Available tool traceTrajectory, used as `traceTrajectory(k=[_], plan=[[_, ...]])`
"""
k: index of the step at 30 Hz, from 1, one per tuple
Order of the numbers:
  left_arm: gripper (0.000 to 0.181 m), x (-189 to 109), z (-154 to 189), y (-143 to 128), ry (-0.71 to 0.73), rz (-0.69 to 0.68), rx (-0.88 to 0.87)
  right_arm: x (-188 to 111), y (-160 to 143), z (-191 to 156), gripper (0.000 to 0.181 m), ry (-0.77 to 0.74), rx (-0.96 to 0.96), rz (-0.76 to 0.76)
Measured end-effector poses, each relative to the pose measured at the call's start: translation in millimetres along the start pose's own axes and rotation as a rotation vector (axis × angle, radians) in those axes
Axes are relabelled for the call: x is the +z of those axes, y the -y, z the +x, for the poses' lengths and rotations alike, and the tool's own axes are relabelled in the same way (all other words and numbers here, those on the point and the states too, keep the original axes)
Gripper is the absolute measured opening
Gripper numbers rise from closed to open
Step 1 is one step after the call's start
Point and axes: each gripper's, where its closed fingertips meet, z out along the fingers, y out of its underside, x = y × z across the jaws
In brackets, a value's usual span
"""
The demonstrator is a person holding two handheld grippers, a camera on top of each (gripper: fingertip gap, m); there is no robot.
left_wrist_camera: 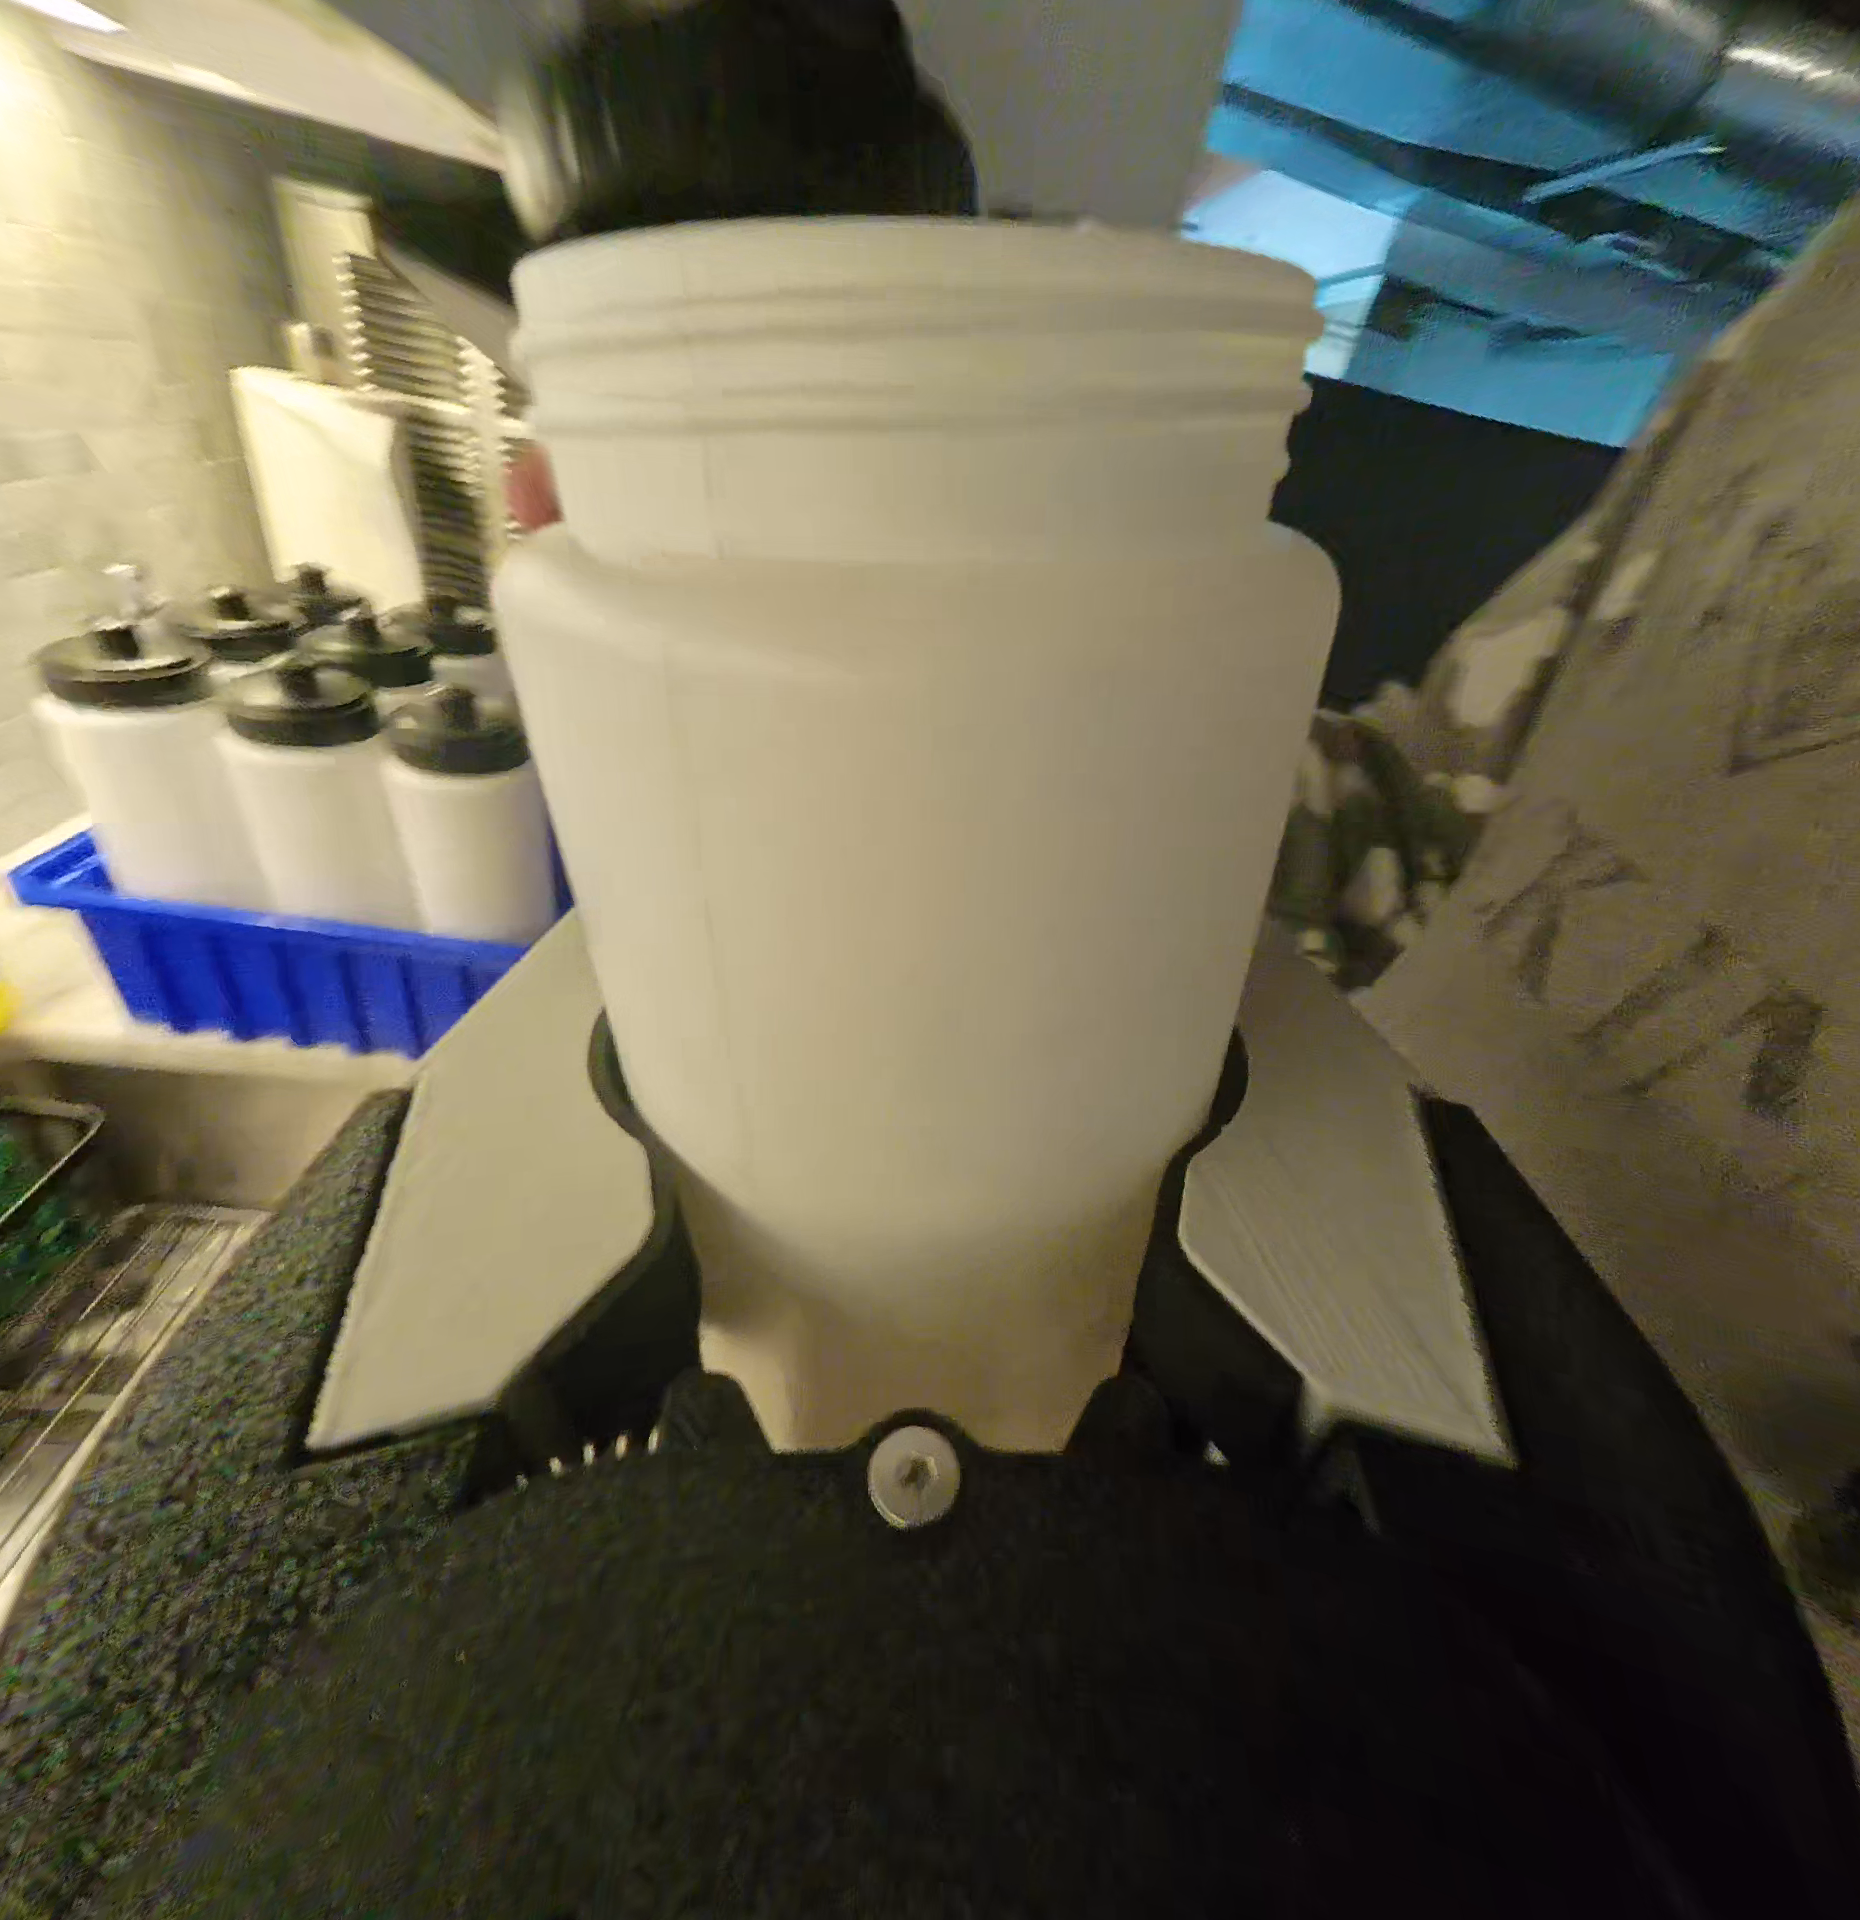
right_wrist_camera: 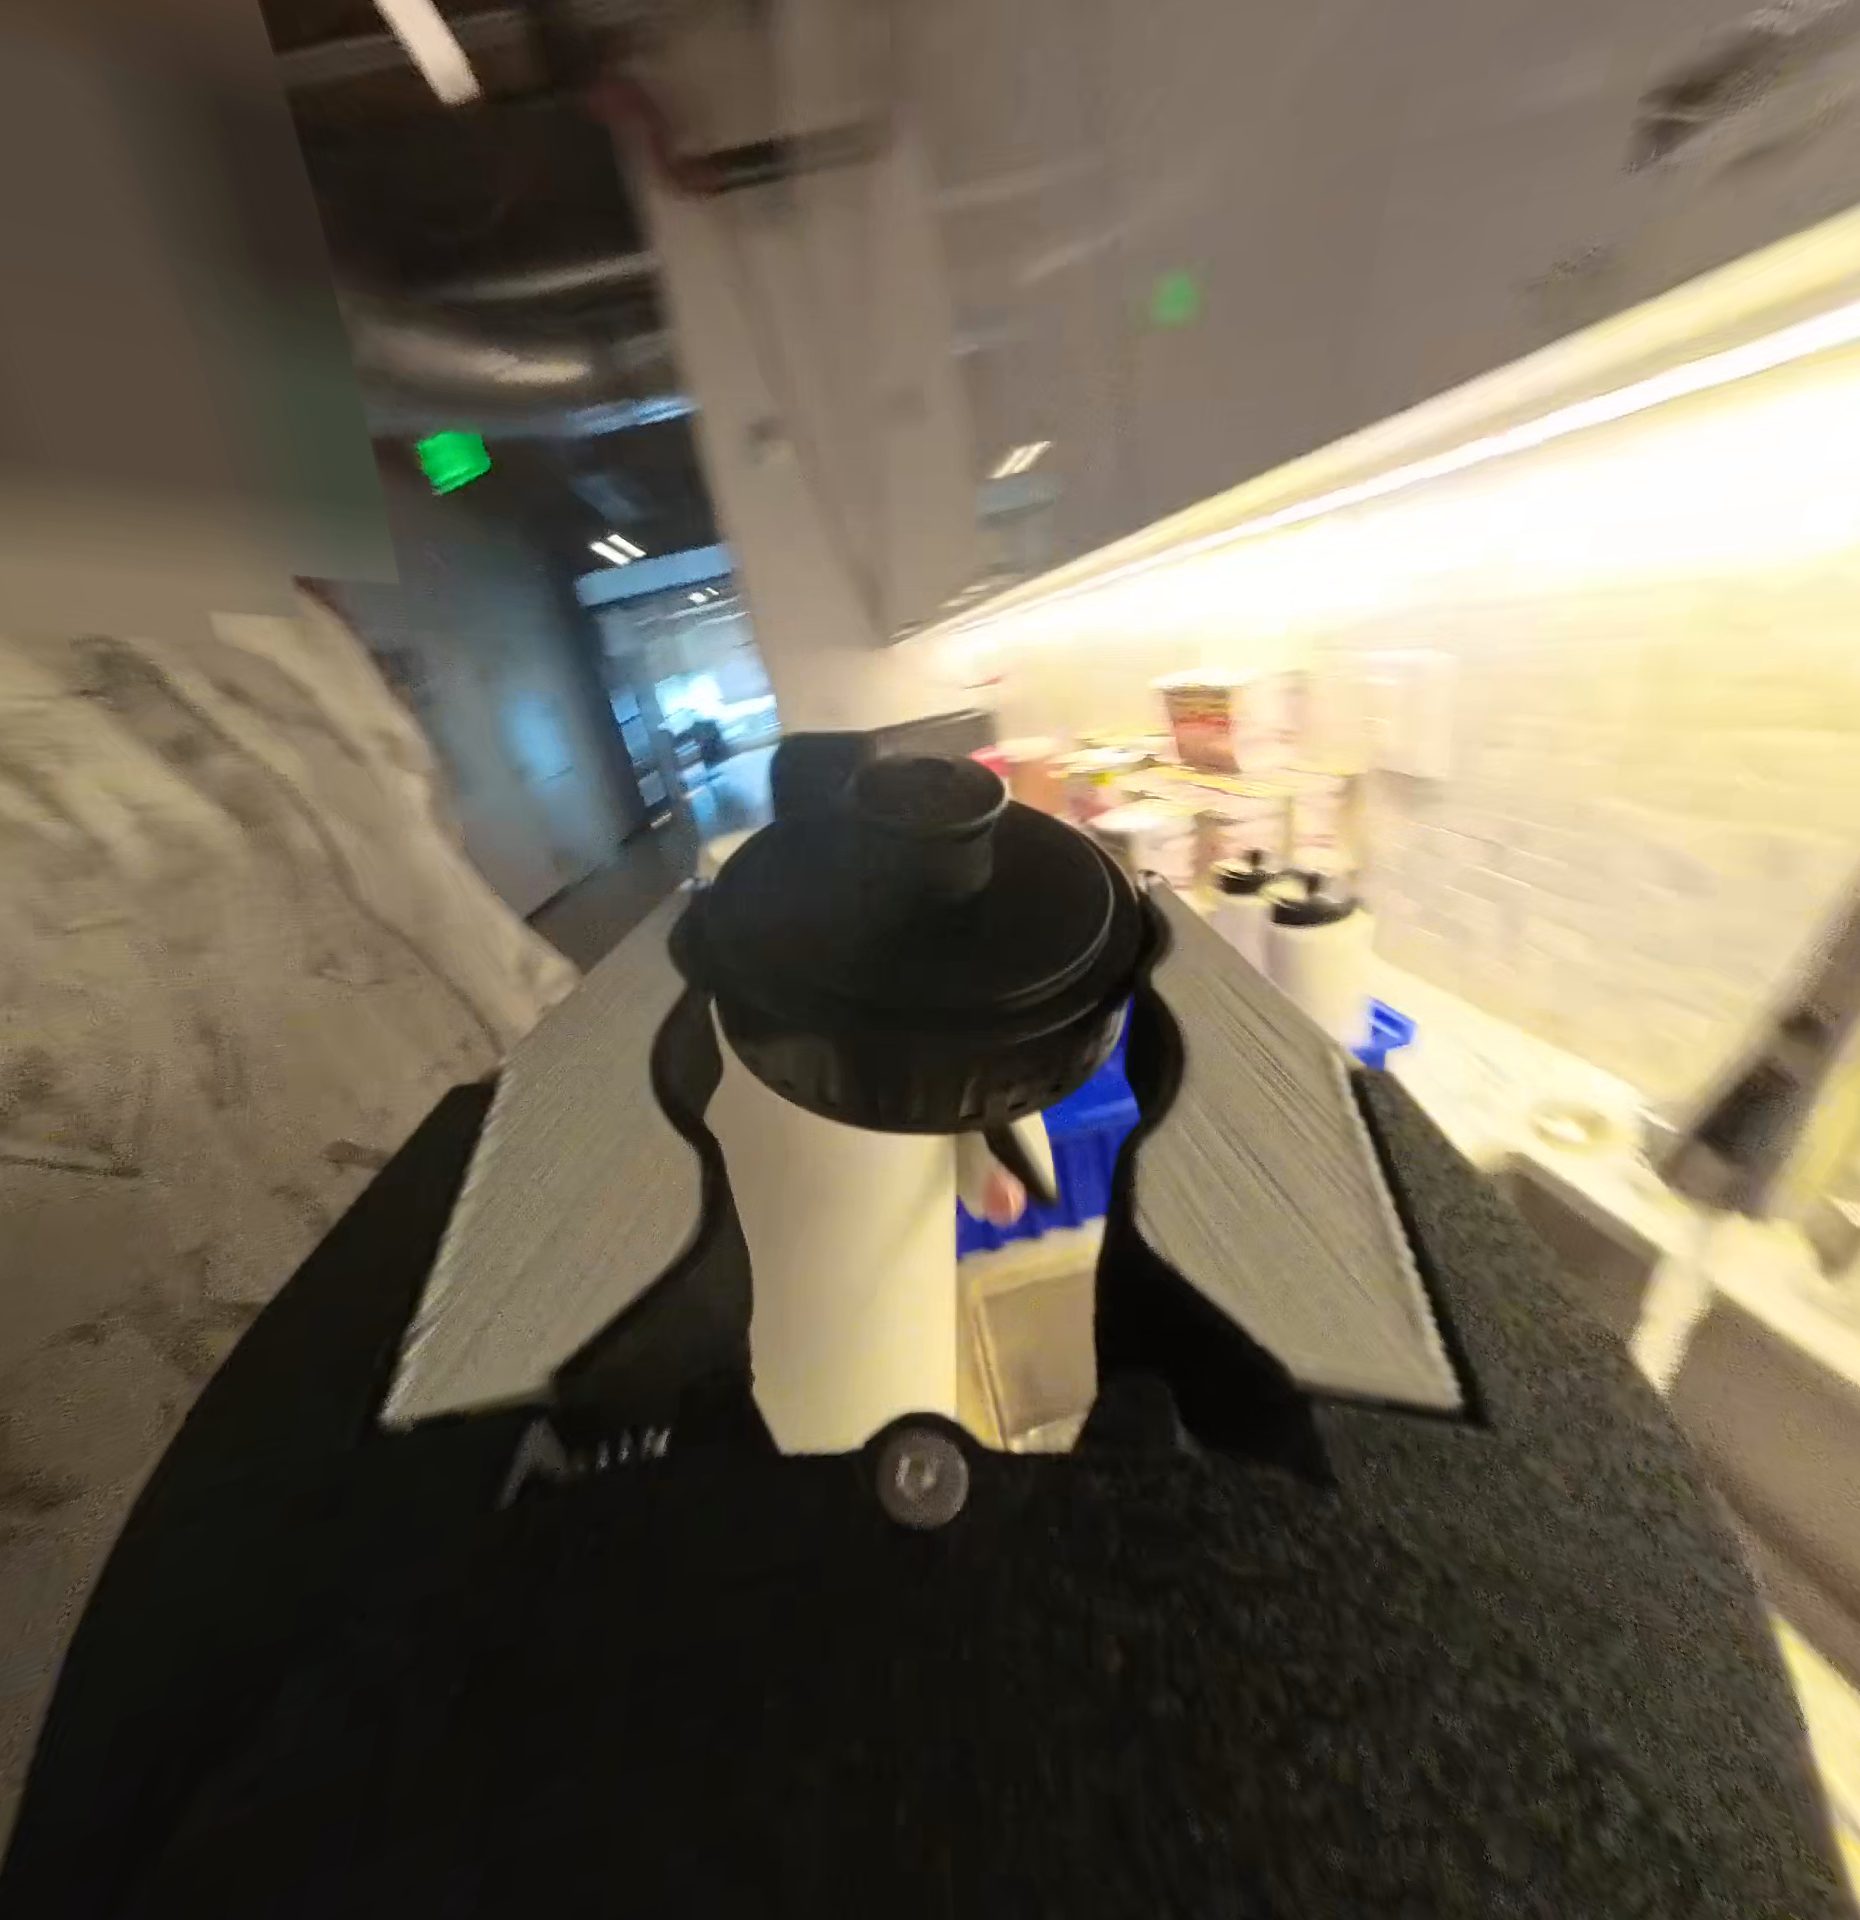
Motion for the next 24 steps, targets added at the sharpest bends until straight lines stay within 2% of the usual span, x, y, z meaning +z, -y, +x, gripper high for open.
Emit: traceTrajectory(k=[3, 6, 9, 11, 14, 18, 24], plan=[[0.105, -12.3, -30.7, -11.3, 0.161, 0.005, -0.021, -43.4, -27.5, 27.9, 0.078, -0.271, 0.078, 0.072], [0.105, -29.9, -76.2, -31.0, 0.402, -0.022, -0.048, -92.9, -58.1, 52.2, 0.079, -0.582, 0.092, 0.094], [0.106, -50.2, -122.3, -59.8, 0.624, -0.064, -0.072, -140.2, -86.1, 62.6, 0.078, -0.861, 0.042, 0.034], [0.106, -61.8, -150.3, -80.9, 0.738, -0.093, -0.075, -161.9, -100.0, 61.0, 0.078, -0.976, 0.000, -0.039], [0.105, -72.0, -187.1, -114.6, 0.849, -0.168, -0.052, -176.2, -107.1, 52.3, 0.078, -1.031, -0.031, -0.108], [0.105, -65.9, -220.9, -158.2, 0.870, -0.278, -0.034, -182.4, -110.3, 46.7, 0.078, -1.030, -0.024, -0.164], [0.105, -55.1, -268.1, -195.9, 0.913, -0.333, -0.083, -188.6, -120.9, 47.8, 0.079, -1.042, -0.043, -0.310]])
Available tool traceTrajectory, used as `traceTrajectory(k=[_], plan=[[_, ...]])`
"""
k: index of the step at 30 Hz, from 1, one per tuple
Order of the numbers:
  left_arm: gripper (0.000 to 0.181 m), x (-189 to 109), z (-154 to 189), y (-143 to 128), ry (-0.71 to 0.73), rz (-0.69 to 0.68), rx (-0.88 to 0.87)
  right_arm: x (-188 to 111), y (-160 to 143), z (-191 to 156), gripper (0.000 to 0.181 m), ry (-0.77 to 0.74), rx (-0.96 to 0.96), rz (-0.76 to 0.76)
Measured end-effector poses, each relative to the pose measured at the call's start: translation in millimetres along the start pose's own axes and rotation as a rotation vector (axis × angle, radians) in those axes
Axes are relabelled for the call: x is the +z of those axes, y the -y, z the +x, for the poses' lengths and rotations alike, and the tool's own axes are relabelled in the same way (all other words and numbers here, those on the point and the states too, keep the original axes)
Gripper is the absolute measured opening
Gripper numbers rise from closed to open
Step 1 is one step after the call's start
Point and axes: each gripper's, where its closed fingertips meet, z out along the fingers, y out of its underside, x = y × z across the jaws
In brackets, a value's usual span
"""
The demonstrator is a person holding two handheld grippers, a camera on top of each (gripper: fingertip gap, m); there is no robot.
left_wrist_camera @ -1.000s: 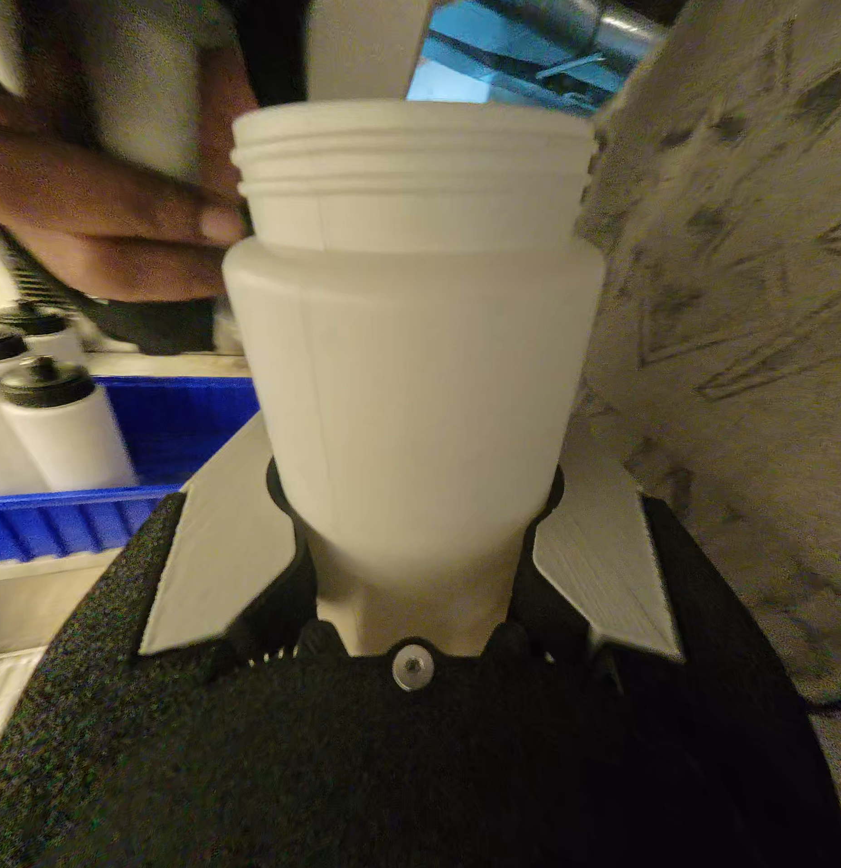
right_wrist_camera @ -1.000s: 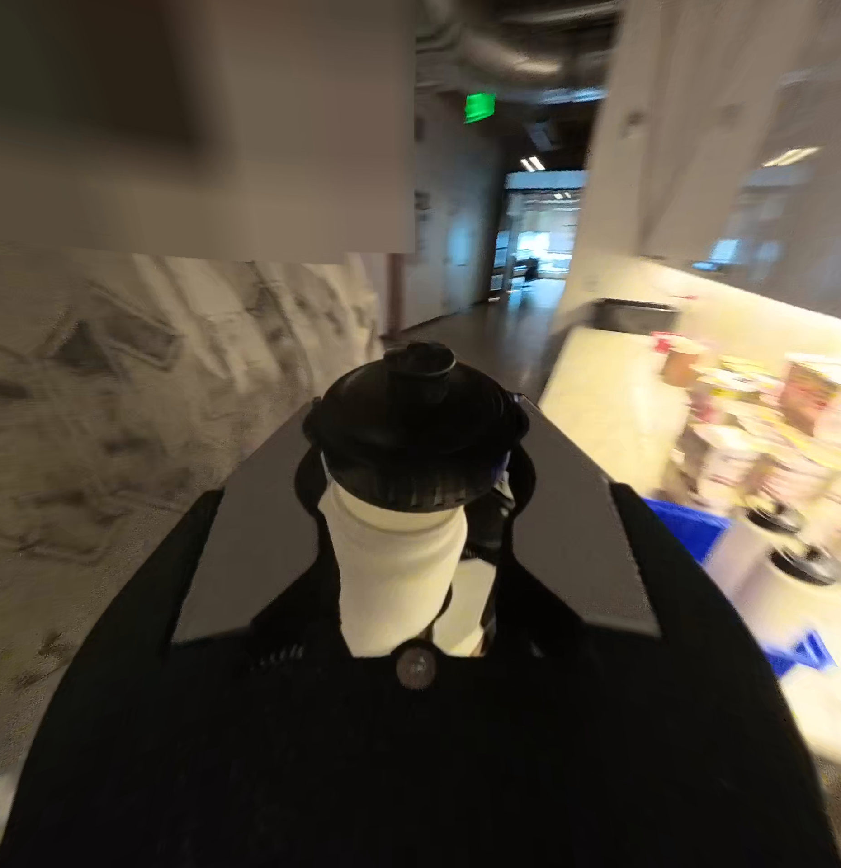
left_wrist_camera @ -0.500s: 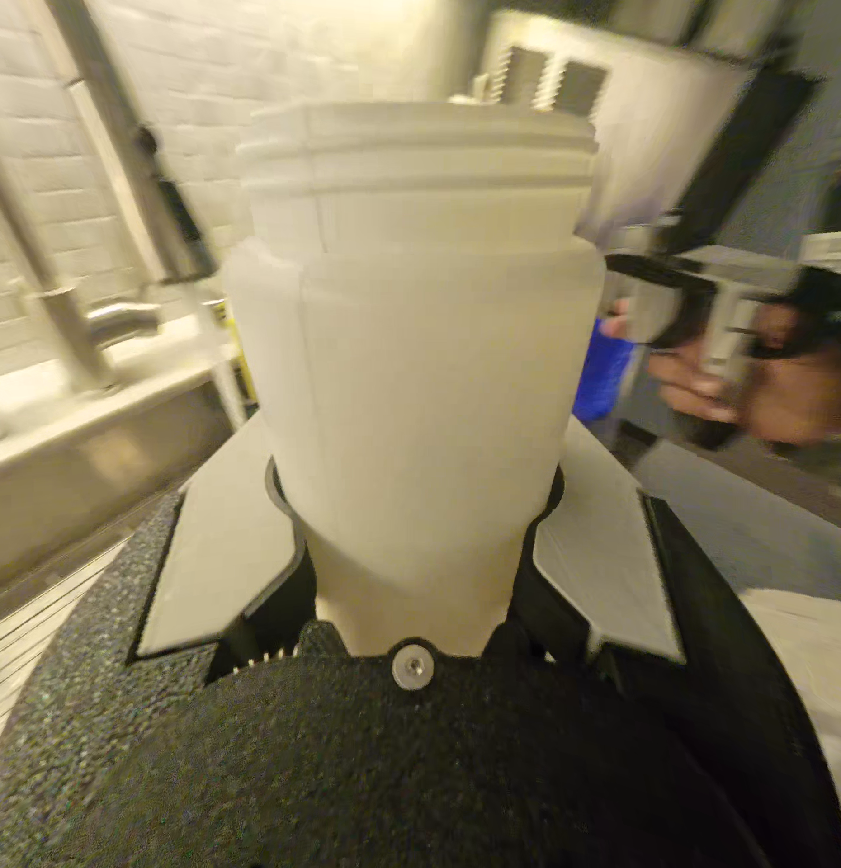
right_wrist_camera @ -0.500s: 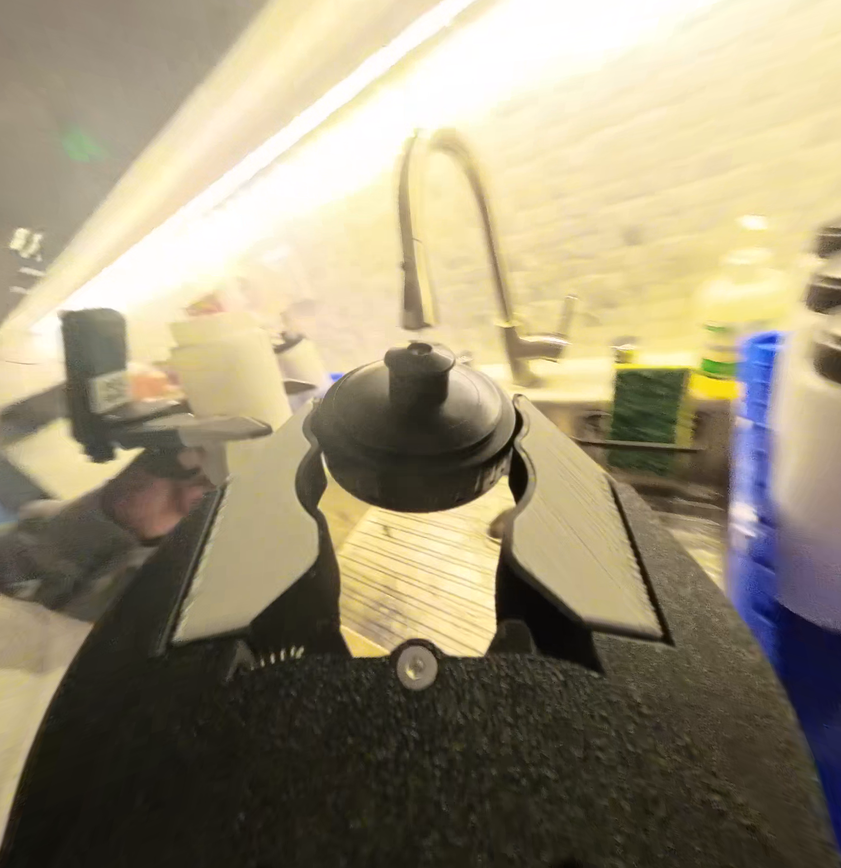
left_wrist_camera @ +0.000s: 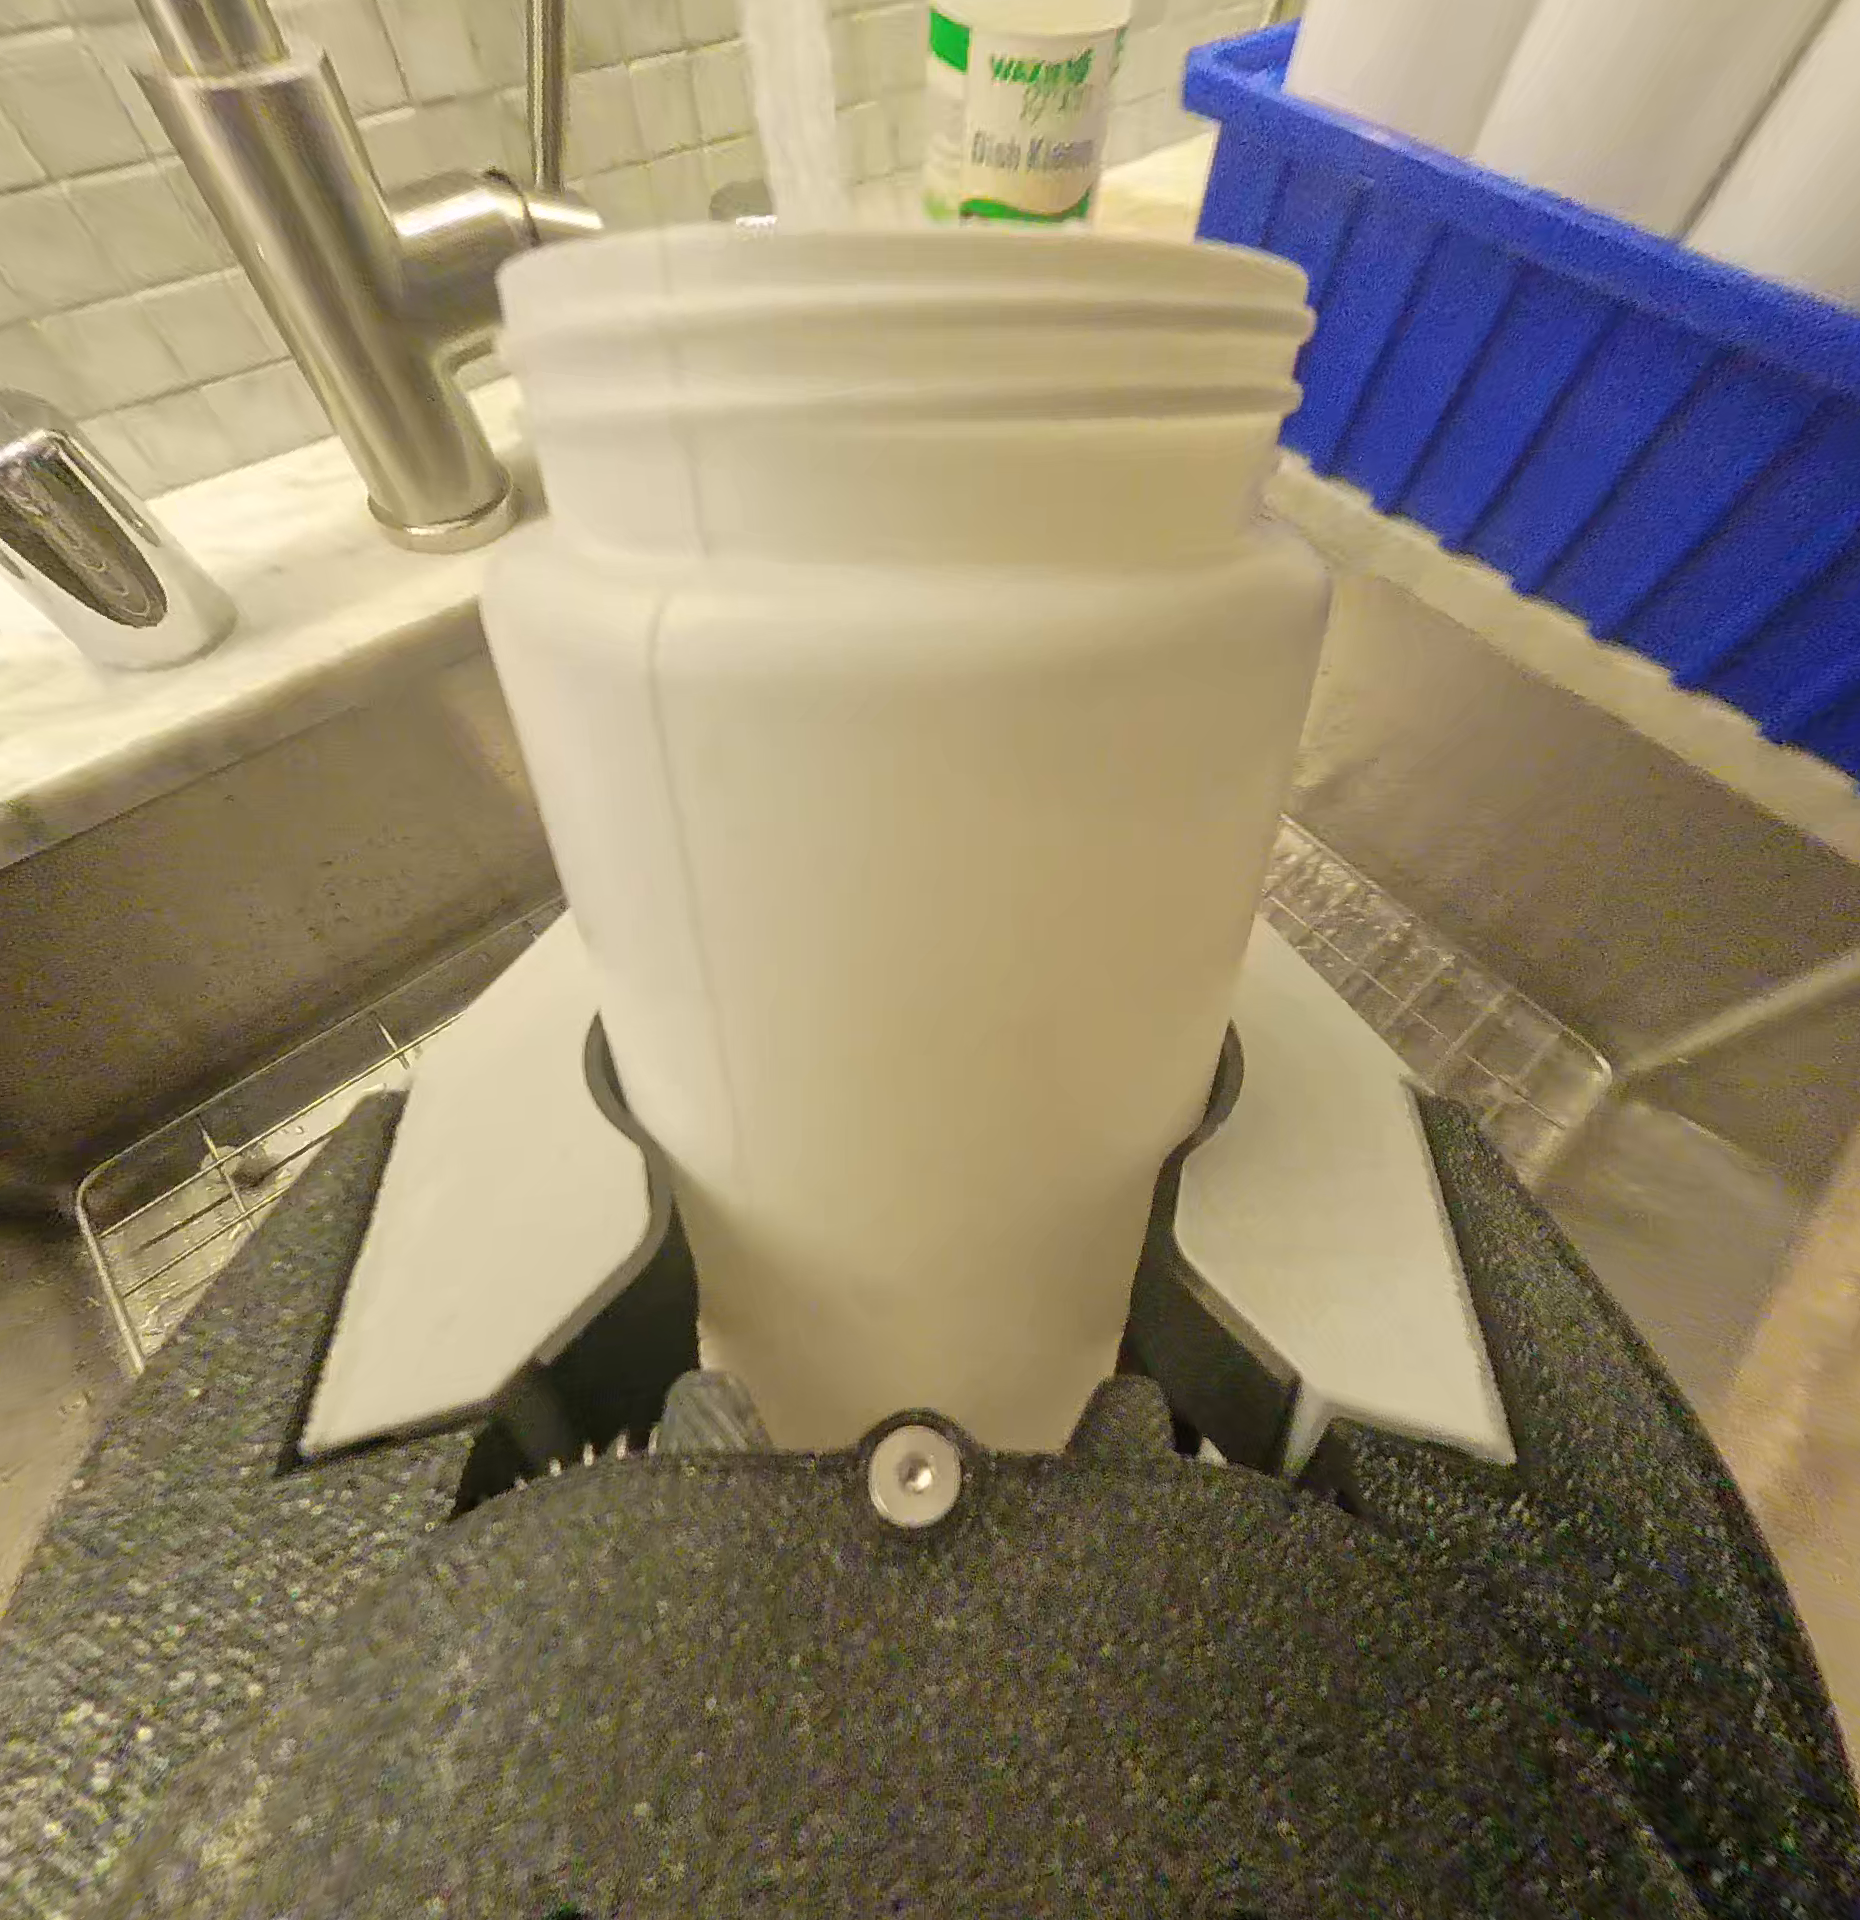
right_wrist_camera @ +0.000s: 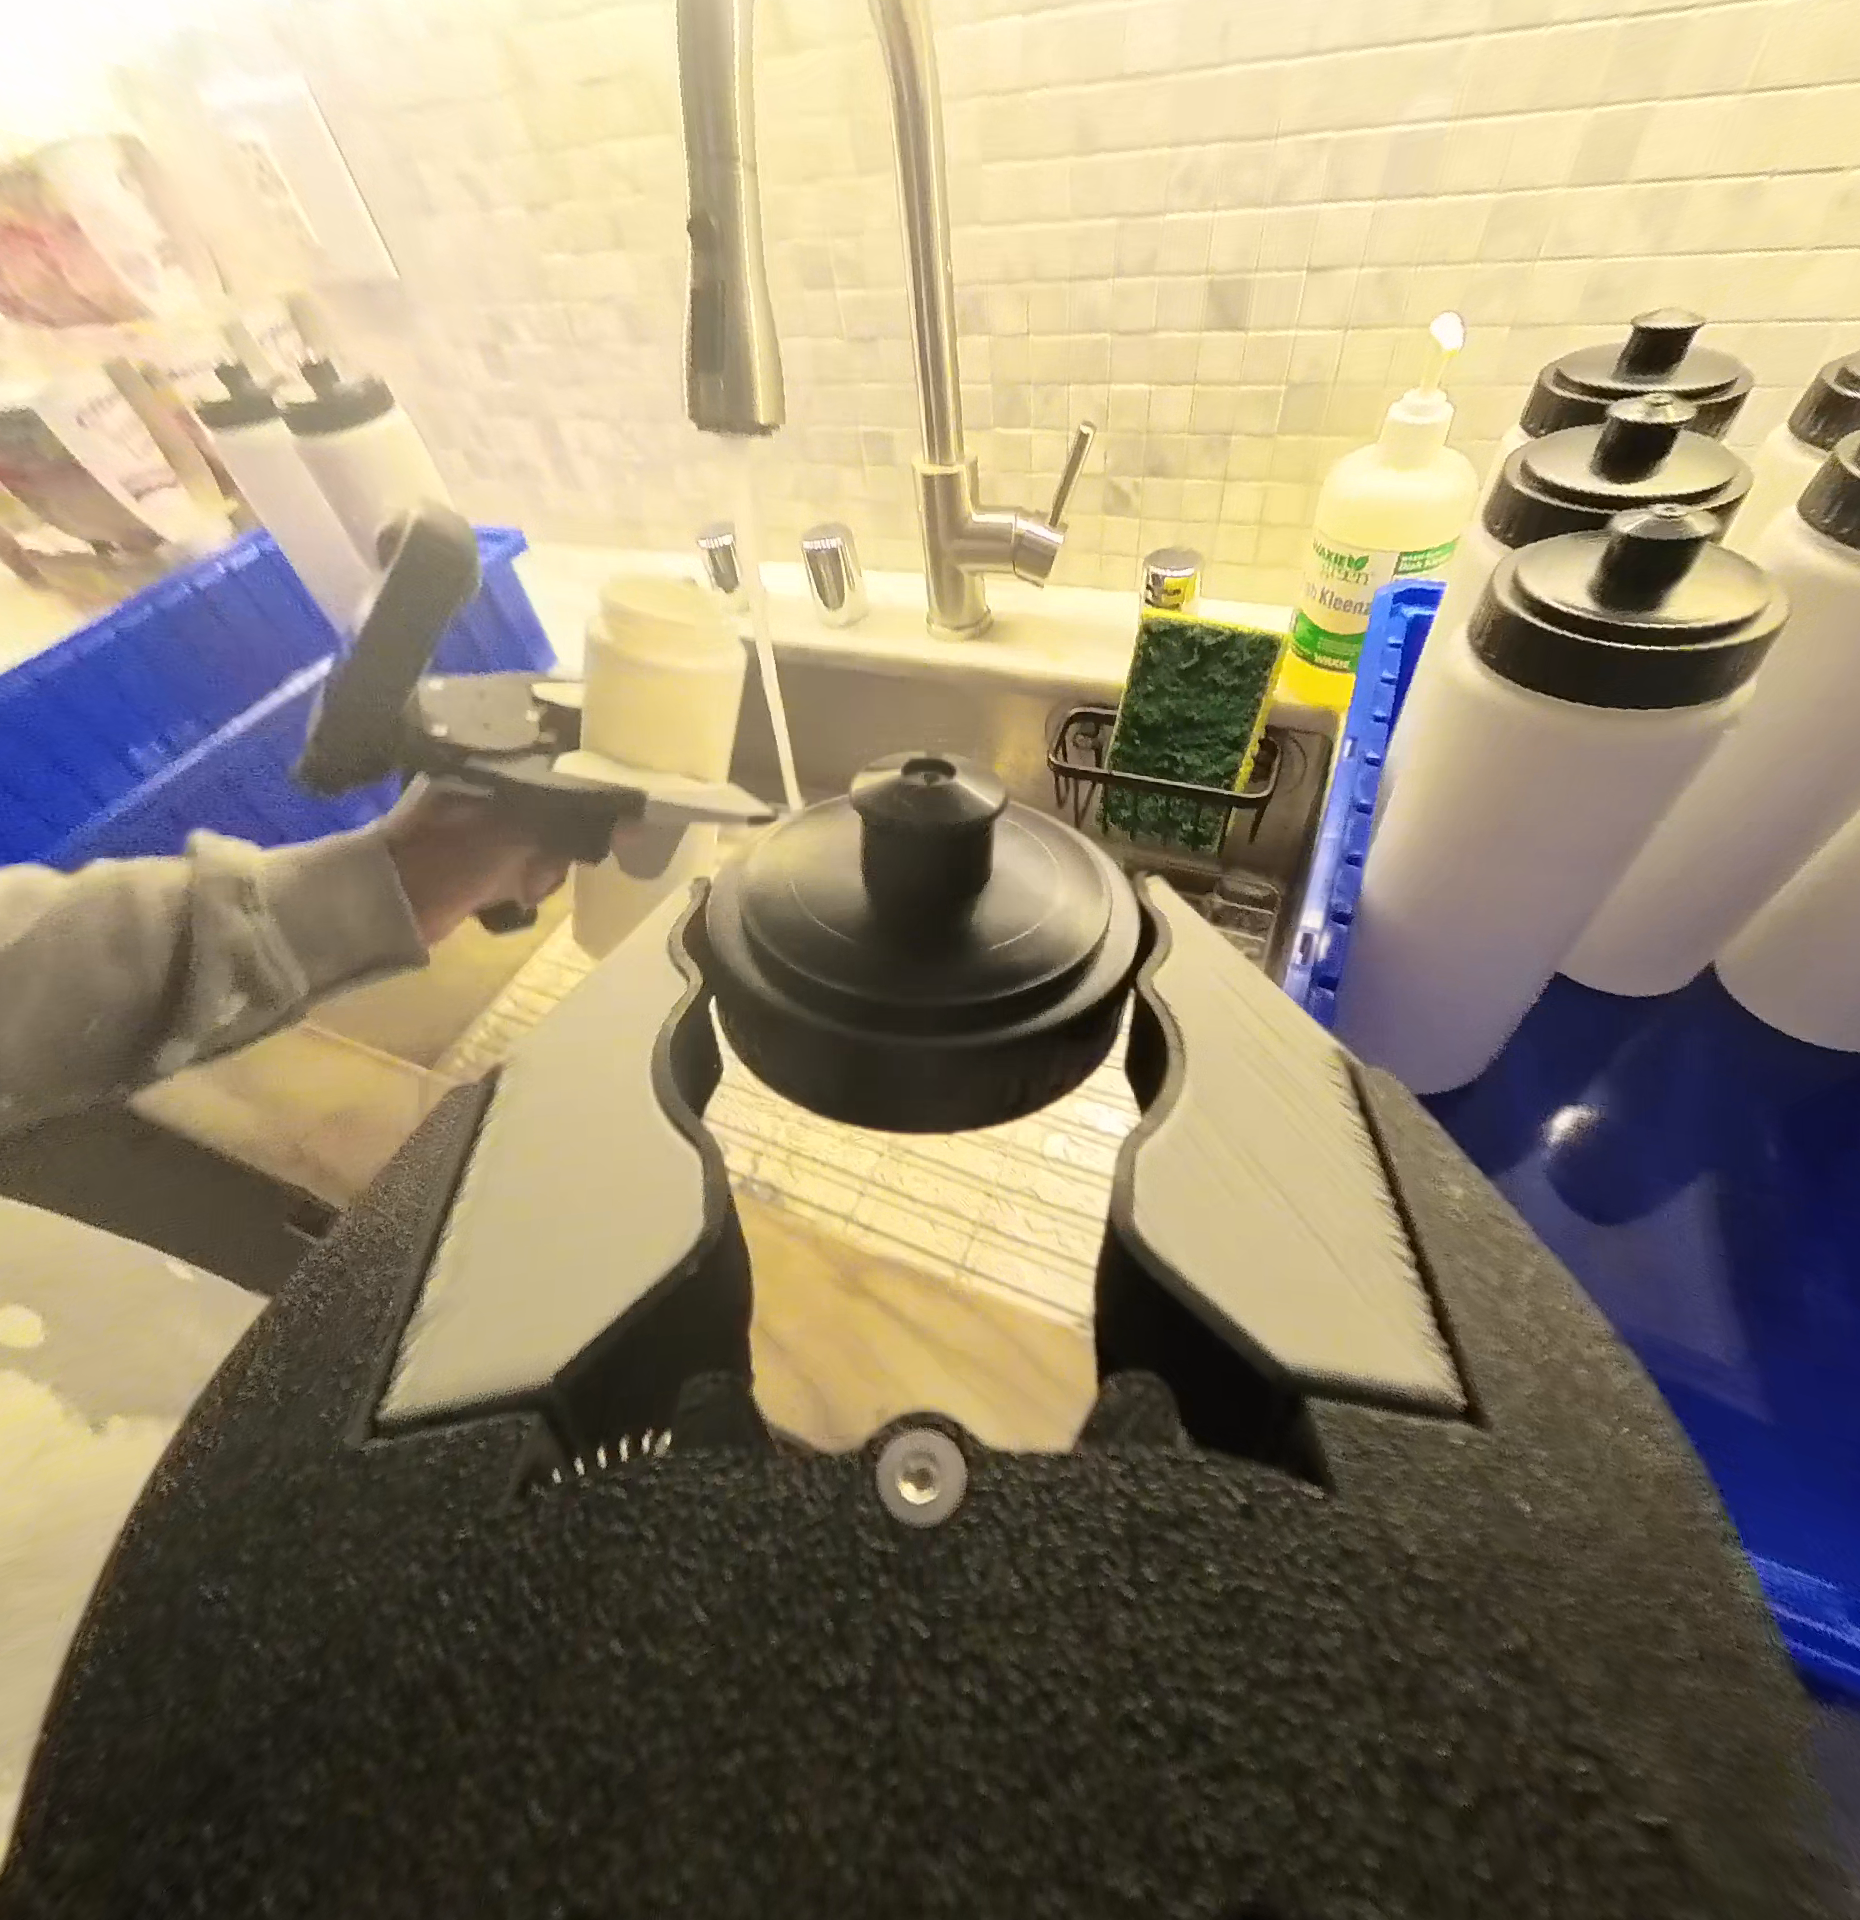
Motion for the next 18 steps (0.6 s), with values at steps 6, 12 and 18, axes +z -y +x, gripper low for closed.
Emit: traceTrajectory(k=[6, 12, 18], plan=[[0.105, 40.4, -14.6, 5.4, 0.026, -0.008, 0.008, 4.2, -6.0, 5.3, 0.079, 0.000, -0.012, -0.055], [0.105, 48.2, -11.9, 17.0, 0.007, 0.023, 0.011, 13.7, -2.3, 8.2, 0.079, 0.013, 0.003, -0.054], [0.105, 49.8, -8.7, 21.2, -0.015, 0.040, -0.001, 25.1, 3.4, 4.2, 0.079, 0.035, 0.000, -0.045]])
